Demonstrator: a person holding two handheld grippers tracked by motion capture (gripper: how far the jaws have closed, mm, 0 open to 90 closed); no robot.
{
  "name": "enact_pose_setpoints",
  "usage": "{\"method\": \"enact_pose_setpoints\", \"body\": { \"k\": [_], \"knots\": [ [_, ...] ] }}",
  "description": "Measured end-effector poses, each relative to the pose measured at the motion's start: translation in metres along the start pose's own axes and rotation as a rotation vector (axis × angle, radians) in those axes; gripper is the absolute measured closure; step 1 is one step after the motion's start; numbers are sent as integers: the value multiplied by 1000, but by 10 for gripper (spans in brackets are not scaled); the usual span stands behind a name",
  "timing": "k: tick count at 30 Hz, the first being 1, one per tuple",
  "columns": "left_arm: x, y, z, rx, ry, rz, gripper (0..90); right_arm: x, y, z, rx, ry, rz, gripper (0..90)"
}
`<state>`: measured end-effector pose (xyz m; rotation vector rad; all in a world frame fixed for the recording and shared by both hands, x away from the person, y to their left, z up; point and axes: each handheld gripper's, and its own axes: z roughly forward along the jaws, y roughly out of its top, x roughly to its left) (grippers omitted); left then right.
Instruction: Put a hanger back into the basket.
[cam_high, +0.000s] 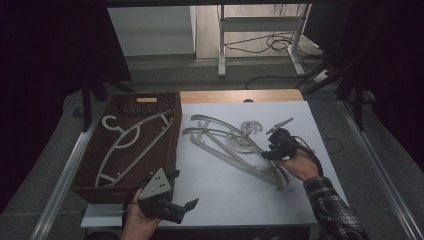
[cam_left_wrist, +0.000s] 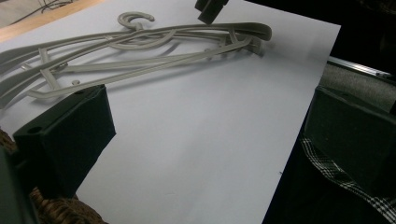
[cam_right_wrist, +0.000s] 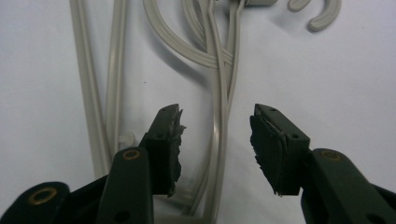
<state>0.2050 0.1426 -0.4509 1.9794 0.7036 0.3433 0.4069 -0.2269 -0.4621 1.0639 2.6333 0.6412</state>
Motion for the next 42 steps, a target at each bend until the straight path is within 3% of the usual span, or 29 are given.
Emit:
{"method": "enact_pose_setpoints", "body": {
  "k": [8,20,31,42],
  "knots": [
    [1,0,1,12,2,4,19,-1,11,22,54,-24,-48,587],
    [1,0,2,15,-13,-7,21,-5,21,45,103,-47,-56,657],
    [1,-1,2,27,-16,-10,22,-4,27,46,116,-56,-64,795],
    [2,-2,3,34,-16,-15,23,-1,28,43,135,-58,-68,799]
  ]
}}
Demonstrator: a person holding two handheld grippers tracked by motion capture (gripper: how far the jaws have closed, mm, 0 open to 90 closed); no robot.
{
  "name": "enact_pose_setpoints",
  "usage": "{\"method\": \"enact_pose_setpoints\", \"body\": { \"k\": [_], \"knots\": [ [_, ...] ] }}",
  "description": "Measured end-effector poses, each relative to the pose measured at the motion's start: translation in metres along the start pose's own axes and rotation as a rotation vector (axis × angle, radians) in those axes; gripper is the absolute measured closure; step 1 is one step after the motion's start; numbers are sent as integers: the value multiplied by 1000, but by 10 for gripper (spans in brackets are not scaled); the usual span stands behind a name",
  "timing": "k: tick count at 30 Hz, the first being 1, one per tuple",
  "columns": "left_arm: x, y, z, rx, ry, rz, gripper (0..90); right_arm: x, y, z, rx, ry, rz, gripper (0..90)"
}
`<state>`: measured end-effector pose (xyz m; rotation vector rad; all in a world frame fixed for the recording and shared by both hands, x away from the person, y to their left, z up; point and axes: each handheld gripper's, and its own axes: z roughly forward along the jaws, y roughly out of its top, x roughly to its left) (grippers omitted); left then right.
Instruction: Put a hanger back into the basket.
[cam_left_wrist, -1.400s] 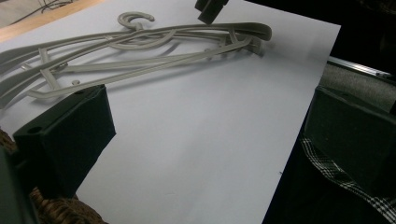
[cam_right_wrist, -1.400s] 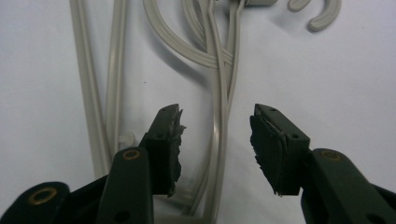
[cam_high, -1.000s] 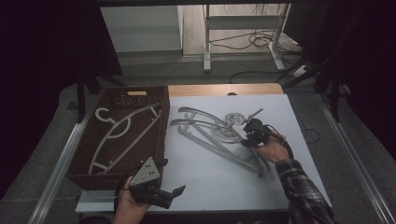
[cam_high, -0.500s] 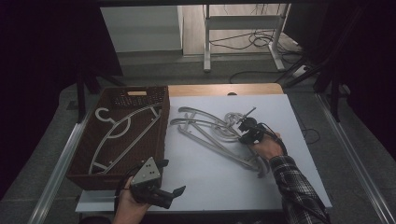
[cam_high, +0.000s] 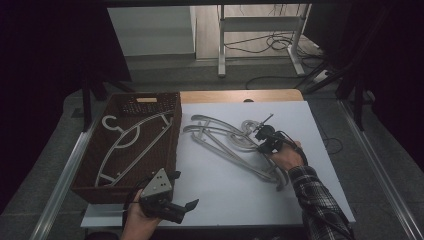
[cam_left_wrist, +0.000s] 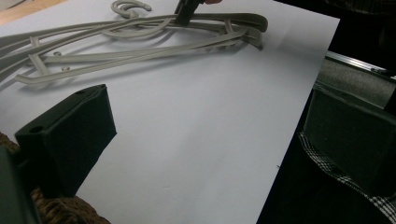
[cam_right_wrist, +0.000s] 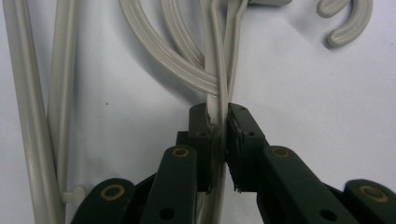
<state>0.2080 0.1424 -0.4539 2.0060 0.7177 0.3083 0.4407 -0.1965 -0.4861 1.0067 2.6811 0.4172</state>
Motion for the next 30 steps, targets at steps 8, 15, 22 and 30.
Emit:
{"method": "enact_pose_setpoints", "body": {
  "k": [8,15,22,30],
  "knots": [
    [0,0,1,4,-1,0,23,1,4,-12,-4,-3,-16,810],
    [0,0,1,4,-1,0,24,1,1,-16,-17,25,-18,816],
    [0,0,1,4,0,1,24,-6,-7,-29,-62,98,8,818],
    [1,1,-1,-6,-3,-11,25,-9,-12,-43,-120,111,-6,819]
  ]
}}
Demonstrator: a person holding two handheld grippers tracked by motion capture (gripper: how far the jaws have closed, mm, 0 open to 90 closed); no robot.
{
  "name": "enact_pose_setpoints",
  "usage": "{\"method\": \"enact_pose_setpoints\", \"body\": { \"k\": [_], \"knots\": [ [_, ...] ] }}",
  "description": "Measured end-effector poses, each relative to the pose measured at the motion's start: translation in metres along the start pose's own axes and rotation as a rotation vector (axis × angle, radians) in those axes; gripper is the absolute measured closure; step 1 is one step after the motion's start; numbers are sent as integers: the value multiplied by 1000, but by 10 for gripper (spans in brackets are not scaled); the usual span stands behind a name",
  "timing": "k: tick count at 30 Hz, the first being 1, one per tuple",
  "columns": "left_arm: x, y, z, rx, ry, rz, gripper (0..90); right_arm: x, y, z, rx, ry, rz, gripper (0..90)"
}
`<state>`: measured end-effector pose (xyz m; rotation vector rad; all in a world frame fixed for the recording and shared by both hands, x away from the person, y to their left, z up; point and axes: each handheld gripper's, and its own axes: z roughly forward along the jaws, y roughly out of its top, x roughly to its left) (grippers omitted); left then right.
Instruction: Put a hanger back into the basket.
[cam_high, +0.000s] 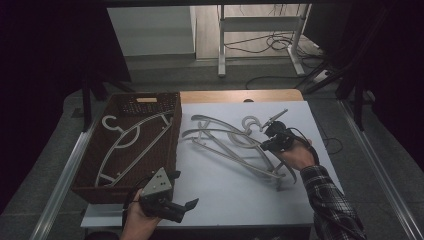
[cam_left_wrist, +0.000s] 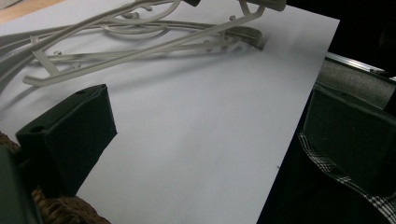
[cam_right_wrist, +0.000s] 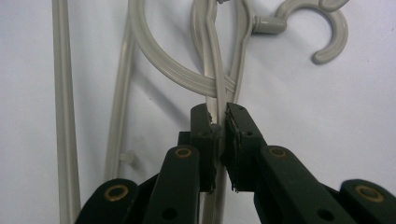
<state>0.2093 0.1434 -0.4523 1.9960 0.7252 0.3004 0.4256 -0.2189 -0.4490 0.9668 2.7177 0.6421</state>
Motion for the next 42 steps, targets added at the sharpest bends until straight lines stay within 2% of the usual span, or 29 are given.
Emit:
{"method": "enact_pose_setpoints", "body": {
  "k": [9,16,22,24,26,29,32,38,42],
  "knots": [
    [2,4,-5,-2,-5,-4,29,1,-10,-22,-58,4,-34,818],
    [3,13,-10,41,-16,11,34,5,-25,-44,-96,0,-69,818],
    [8,19,-11,79,-34,-17,21,9,-37,-59,-124,2,-97,818],
    [11,21,-13,77,-51,-26,22,9,-38,-62,-126,0,-102,818],
    [12,26,-15,90,-35,-20,25,12,-43,-67,-134,5,-117,818],
    [13,29,-16,98,-42,-18,33,14,-47,-71,-141,9,-137,818],
    [14,34,-18,115,-32,4,53,16,-52,-76,-145,14,-154,818],
    [18,36,-18,131,-34,-1,96,19,-61,-83,-156,29,-187,818],
    [23,44,-16,148,-52,-11,84,22,-64,-87,-155,34,-207,818]
  ]
}}
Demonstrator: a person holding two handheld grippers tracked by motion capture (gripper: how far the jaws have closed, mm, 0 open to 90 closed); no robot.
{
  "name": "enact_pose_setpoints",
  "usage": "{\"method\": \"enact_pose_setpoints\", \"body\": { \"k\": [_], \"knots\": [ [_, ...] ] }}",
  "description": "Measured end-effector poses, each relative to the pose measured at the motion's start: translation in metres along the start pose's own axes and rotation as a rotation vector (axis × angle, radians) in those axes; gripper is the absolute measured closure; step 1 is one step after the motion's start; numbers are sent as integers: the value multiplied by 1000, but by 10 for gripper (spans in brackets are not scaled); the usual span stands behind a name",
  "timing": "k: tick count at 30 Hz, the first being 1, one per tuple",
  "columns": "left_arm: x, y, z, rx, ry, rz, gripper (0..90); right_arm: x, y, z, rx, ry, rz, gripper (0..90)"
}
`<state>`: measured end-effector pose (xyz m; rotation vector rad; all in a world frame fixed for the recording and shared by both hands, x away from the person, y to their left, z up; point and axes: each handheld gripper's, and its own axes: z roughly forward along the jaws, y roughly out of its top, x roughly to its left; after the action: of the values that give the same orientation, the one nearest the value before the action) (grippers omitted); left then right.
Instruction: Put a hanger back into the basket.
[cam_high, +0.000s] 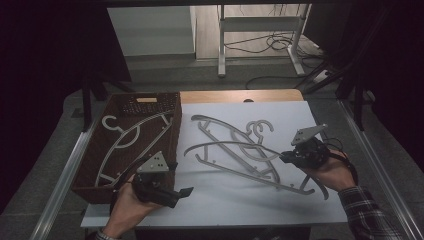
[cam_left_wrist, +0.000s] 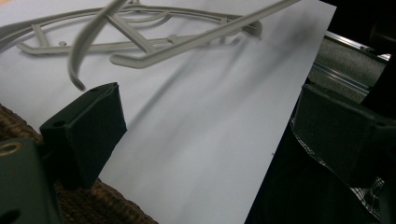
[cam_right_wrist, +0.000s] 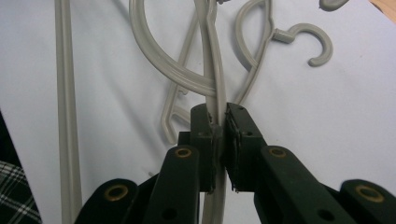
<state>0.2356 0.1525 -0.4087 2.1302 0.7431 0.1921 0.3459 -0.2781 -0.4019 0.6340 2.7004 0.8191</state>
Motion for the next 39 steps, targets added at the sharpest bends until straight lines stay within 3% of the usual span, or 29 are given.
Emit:
{"method": "enact_pose_setpoints", "body": {
  "k": [8,14,18,21,25,26,27,29,30,37,39],
  "knots": [
    [5,18,-1,31,-15,40,82,8,0,-7,-14,26,-37,818],
    [13,34,3,91,-16,75,187,15,0,-12,-29,52,-98,818],
    [20,48,14,146,-43,111,236,21,1,-18,-43,76,-137,817],
    [23,54,18,158,-56,121,270,23,1,-20,-41,80,-152,817],
    [29,66,28,165,-106,114,347,25,1,-24,-53,89,-182,817],
    [32,72,35,166,-149,104,383,26,1,-25,-57,94,-195,817],
    [32,72,35,166,-149,104,399,26,1,-25,-57,94,-195,817],
    [34,82,46,179,-209,90,441,27,1,-26,-61,95,-216,817],
    [34,82,46,179,-209,90,454,28,2,-27,-61,98,-220,817],
    [33,100,78,259,-351,77,529,32,4,-27,-69,98,-267,817],
    [33,101,82,270,-359,75,539,32,5,-27,-69,100,-273,817]
  ]
}}
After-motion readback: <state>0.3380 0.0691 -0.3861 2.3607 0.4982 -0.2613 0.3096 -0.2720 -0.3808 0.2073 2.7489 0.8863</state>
